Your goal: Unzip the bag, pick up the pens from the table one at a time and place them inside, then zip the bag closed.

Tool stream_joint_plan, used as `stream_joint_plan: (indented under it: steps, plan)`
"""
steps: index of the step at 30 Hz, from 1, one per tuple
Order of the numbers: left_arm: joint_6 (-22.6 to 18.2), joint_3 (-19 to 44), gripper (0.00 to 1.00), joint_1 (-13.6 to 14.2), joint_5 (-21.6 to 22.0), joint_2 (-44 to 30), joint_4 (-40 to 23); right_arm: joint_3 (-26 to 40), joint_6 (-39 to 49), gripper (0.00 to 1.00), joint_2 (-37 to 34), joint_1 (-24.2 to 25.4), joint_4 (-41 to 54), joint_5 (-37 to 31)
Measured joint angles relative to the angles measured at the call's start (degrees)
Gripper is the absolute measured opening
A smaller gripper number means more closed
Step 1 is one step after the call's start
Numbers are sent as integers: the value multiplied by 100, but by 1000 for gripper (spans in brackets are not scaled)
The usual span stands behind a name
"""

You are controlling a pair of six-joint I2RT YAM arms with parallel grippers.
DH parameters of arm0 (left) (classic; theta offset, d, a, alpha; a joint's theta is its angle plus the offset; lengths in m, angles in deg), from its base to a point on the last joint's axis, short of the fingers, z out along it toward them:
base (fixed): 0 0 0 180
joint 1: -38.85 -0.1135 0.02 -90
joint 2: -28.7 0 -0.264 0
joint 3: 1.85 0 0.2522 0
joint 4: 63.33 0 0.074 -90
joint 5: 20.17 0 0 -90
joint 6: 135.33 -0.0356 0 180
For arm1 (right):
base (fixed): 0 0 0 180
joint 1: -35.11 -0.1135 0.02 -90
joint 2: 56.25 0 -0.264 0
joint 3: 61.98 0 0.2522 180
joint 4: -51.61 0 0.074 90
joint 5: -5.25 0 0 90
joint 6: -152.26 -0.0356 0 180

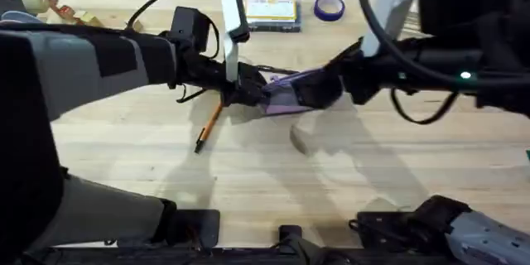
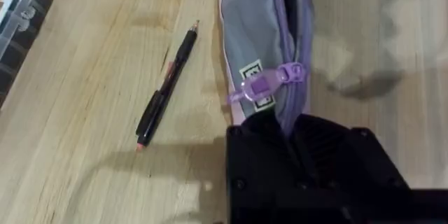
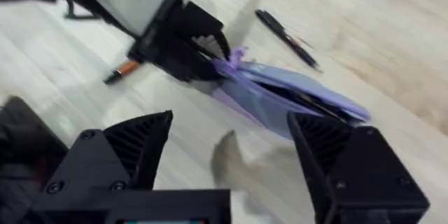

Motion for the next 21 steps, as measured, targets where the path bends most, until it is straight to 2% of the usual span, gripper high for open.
stream_joint_plan:
  steps: [7,8,9,12,14,16,21]
  plan:
    - [2,0,65,0,0,0,-1,0,1333,998,317,486,379,20]
    - [0,0,95,0,0,0,0,0,1506,998,324,547,379,20]
    - [5,0,218,0,-6,0,6,0,1708,998,324,612,381,19]
    - [17,0,699,24,-11,0,13,0,2302,998,324,752,381,17]
    - [40,0,953,36,-12,0,12,0,2690,998,322,817,381,17]
    - [40,0,990,44,-11,0,15,0,2958,998,324,848,381,17]
    - [42,0,992,44,-7,0,41,0,3321,998,322,852,381,20]
